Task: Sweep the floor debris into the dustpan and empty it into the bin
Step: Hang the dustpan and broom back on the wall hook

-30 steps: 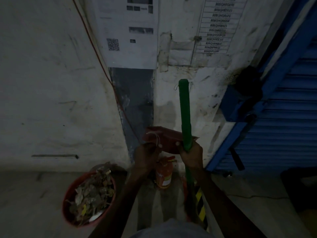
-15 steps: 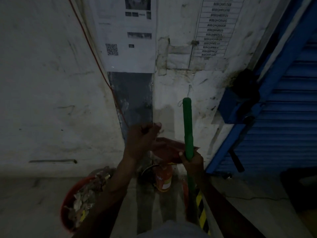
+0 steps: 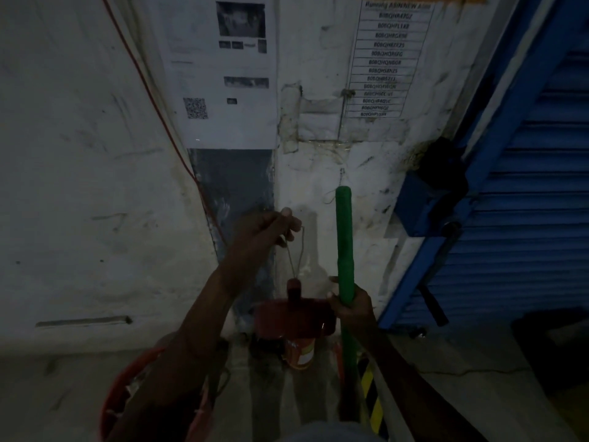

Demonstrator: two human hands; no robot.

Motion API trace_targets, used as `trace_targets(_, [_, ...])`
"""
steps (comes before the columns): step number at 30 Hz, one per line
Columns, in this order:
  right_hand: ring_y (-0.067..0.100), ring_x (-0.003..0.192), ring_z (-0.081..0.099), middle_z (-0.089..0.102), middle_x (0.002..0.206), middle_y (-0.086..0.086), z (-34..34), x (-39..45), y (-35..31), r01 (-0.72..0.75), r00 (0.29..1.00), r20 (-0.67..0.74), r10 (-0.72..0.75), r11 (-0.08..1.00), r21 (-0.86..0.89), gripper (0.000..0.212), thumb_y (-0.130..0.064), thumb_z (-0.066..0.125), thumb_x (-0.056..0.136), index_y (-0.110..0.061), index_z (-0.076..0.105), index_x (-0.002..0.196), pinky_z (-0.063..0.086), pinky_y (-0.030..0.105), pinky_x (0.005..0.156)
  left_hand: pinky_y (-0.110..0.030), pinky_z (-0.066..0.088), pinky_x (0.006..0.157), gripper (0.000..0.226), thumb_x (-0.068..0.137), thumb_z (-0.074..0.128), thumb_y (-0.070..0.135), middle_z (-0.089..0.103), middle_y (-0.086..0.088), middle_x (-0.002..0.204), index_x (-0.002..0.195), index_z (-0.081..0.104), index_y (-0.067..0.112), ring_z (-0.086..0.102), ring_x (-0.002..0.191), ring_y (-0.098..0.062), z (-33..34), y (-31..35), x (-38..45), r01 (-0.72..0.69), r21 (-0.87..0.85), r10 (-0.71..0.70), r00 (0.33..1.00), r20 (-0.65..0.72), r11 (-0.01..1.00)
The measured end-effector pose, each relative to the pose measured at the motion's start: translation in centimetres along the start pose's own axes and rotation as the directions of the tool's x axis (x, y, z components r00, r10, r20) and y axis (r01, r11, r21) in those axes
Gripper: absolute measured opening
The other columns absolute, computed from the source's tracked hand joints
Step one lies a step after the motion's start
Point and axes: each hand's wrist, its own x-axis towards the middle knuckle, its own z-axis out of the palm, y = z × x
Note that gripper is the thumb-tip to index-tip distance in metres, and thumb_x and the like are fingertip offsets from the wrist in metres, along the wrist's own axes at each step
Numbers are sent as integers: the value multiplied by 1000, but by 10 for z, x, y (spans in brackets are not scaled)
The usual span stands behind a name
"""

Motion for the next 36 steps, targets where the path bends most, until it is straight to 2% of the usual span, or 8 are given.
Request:
trace_targets(6, [10, 62, 58, 69, 75, -7, 1, -6, -57, 71, 997, 16, -73, 993, 99, 27, -17, 70, 91, -21, 68, 118, 49, 29, 62, -31, 49, 81, 24, 96, 60, 39, 74, -13, 100, 87, 78, 25, 60, 97, -23, 0, -15, 0, 15, 24, -18, 988, 151, 1000])
trace_targets(9, [9, 62, 58, 71, 87, -8, 4, -5, -90, 70, 994, 69, -81, 986, 152, 28, -14, 68, 93, -20, 68, 121, 49, 28, 60, -25, 50, 80, 12, 95, 63, 23, 75, 5, 93, 95, 74, 18, 64, 89, -7, 0, -20, -2, 15, 53, -27, 976, 216, 998])
trace_targets(12, [14, 61, 58, 71, 81, -4, 11, -1, -123, 54, 989, 123, -78, 981, 188, 24, -13, 67, 93, -28, 70, 112, 50, 30, 57, -19, 53, 91, 17, 95, 64, 4, 74, -14, 106, 108, 72, 11, 68, 99, -1, -6, -21, 1, -77, 57, 56, 951, 304, 995])
trace_targets(16, [17, 59, 57, 64, 67, 3, 22, 7, -144, -23, 982, 186, -24, 969, 246, 23, -8, 70, 90, -28, 71, 101, 51, 33, 59, -16, 53, 81, 25, 95, 61, -2, 75, 18, 82, 101, 73, 19, 68, 86, -3, -12, -23, 7, -108, 109, 67, 944, 324, 988])
trace_targets(21, [24, 57, 55, 64, 65, 4, 35, 13, -149, -69, 977, 215, 2, 950, 303, 28, 11, 67, 83, -17, 70, 78, 49, 39, 62, -64, 54, 86, 27, 89, 61, 11, 73, -9, 84, 84, 76, 33, 66, 87, -45, -25, -27, 12, -140, 84, 106, 940, 324, 987])
trace_targets(24, [25, 56, 56, 64, 67, 11, 39, 14, -147, -85, 981, 193, 17, 934, 348, 30, 13, 65, 82, -16, 71, 75, 48, 38, 61, -71, 50, 83, 15, 88, 62, 26, 72, -16, 86, 85, 76, 31, 66, 88, -47, -30, -29, 18, -142, 100, 100, 933, 346, 985])
trace_targets(31, [21, 50, 53, 70, 78, 12, 9, 37, -149, -73, 996, 76, 42, 883, 464, 7, -2, 68, 88, -3, 66, 82, 48, 32, 56, -11, 51, 76, 16, 91, 68, -4, 73, 18, 82, 106, 70, -7, 68, 87, 7, -15, -27, 39, -195, 261, 174, 980, 100, 945])
trace_targets(36, [19, 47, 52, 69, 75, 10, -35, 76, -164, -6, 999, 46, -19, 871, 491, 7, -5, 71, 88, -4, 68, 82, 47, 28, 47, -9, 51, 67, 20, 87, 76, 4, 70, 9, 88, 107, 73, 5, 68, 72, 8, 17, -10, 68, -216, 340, 266, 958, -109, 915])
